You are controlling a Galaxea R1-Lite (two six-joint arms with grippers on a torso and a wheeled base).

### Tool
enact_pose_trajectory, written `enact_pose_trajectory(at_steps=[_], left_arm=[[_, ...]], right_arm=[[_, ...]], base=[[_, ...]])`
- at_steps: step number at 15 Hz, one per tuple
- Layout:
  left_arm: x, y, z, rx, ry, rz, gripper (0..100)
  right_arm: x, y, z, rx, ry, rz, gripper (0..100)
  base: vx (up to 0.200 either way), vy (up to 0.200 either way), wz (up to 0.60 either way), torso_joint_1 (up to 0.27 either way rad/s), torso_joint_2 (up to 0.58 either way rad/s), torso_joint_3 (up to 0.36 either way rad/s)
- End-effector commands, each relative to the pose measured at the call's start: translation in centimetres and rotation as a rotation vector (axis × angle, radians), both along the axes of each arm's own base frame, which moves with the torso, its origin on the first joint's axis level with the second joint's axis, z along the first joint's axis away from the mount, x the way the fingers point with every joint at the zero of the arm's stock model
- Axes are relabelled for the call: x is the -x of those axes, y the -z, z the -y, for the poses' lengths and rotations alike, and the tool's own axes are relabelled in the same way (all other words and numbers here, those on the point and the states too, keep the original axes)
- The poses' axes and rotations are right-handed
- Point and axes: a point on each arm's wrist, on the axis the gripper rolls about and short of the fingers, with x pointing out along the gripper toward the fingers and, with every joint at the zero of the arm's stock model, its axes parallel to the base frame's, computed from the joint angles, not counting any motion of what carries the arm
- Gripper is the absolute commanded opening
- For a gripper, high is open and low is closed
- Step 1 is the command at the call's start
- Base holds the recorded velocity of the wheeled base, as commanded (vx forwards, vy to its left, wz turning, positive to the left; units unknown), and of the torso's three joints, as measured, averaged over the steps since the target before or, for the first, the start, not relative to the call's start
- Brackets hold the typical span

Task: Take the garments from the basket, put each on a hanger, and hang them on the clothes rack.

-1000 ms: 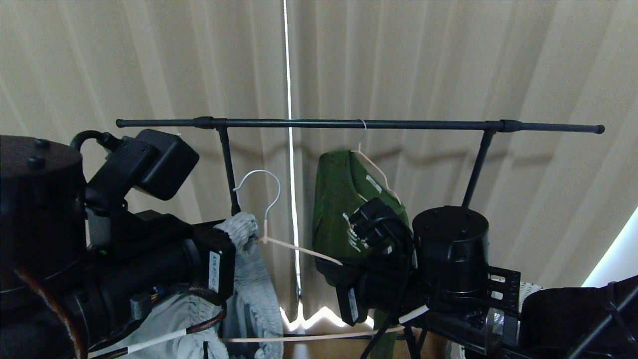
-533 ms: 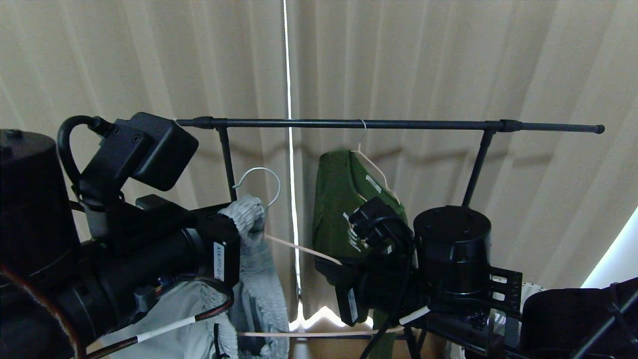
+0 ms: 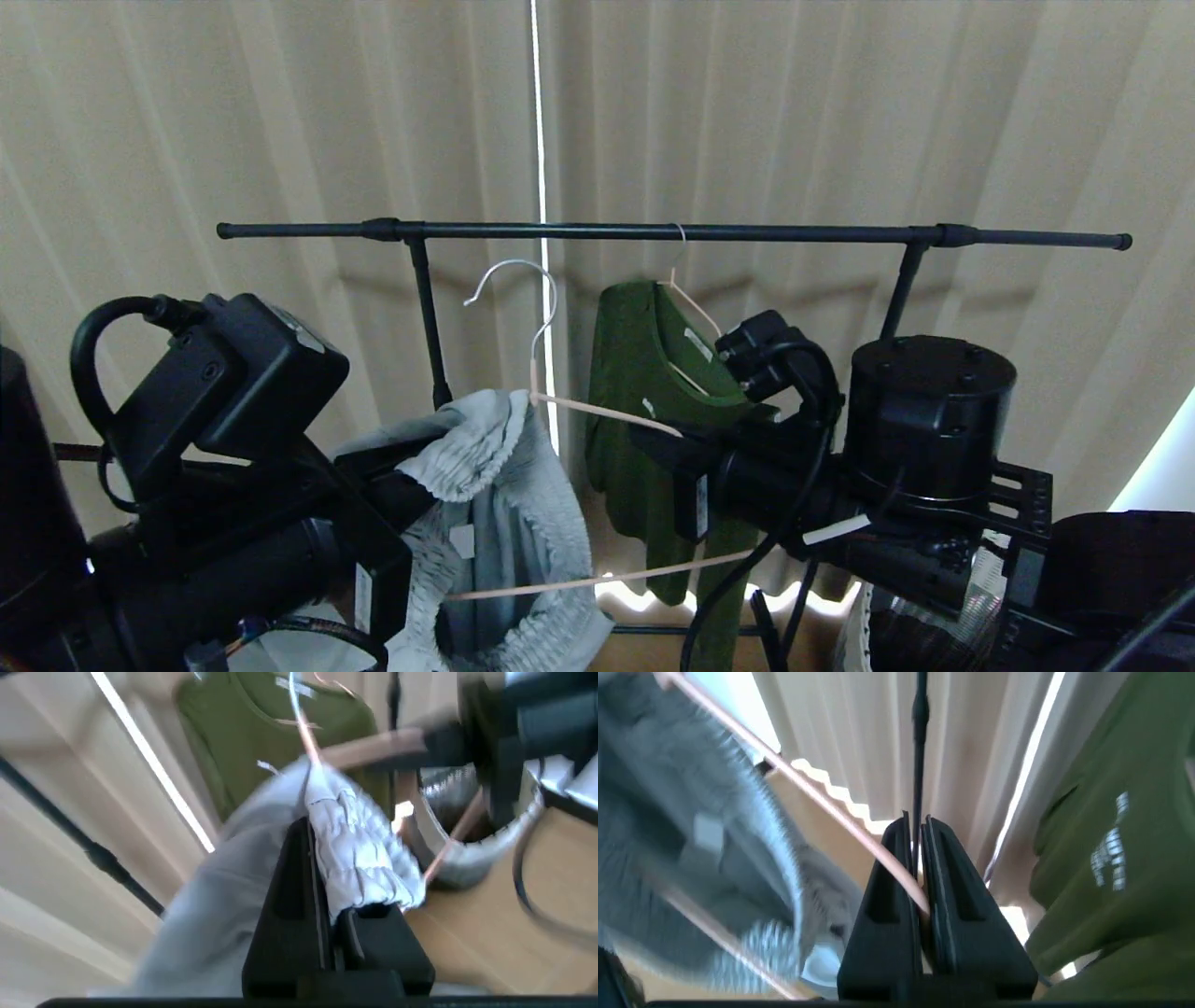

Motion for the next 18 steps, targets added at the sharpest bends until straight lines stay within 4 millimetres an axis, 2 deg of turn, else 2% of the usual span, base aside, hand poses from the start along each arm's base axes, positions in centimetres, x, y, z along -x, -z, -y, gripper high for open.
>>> enact_pose_trajectory(at_steps=[1, 6, 7, 12, 16, 18], left_arm=[[0.0, 0.1, -0.1, -0.002, -0.002, -0.005, 0], [0.3, 0.8, -0.3, -0.014, 0.022, -0.022, 0], [0.4, 0.8, -0.3, -0.012, 0.027, -0.021, 100], [0.6, 0.4, -0.6, 0.001, 0.026, -0.007, 100], [2.0, -0.2, -1.9, 0.048, 0.081, 0.026, 100], [2.3, -0.5, -2.3, 0.063, 0.092, 0.04, 100]], right_arm=[[0.3, -1.0, 0.4, -0.031, 0.002, 0.029, 0], [0.5, -1.3, 0.5, -0.043, 0.002, 0.042, 0], [0.5, -1.3, 0.5, -0.043, 0.004, 0.041, 0], [0.2, -1.4, 0.6, -0.056, 0.04, 0.065, 0], [-0.9, -1.4, 2.4, -0.052, 0.108, 0.072, 0], [-0.6, -1.6, 3.4, -0.052, 0.126, 0.078, 0]], base=[[0.0, 0.0, 0.0, 0.0, 0.0, 0.0], [0.0, 0.0, 0.0, 0.0, 0.0, 0.0], [0.0, 0.0, 0.0, 0.0, 0.0, 0.0], [0.0, 0.0, 0.0, 0.0, 0.0, 0.0], [0.0, 0.0, 0.0, 0.0, 0.0, 0.0], [0.0, 0.0, 0.0, 0.0, 0.0, 0.0]])
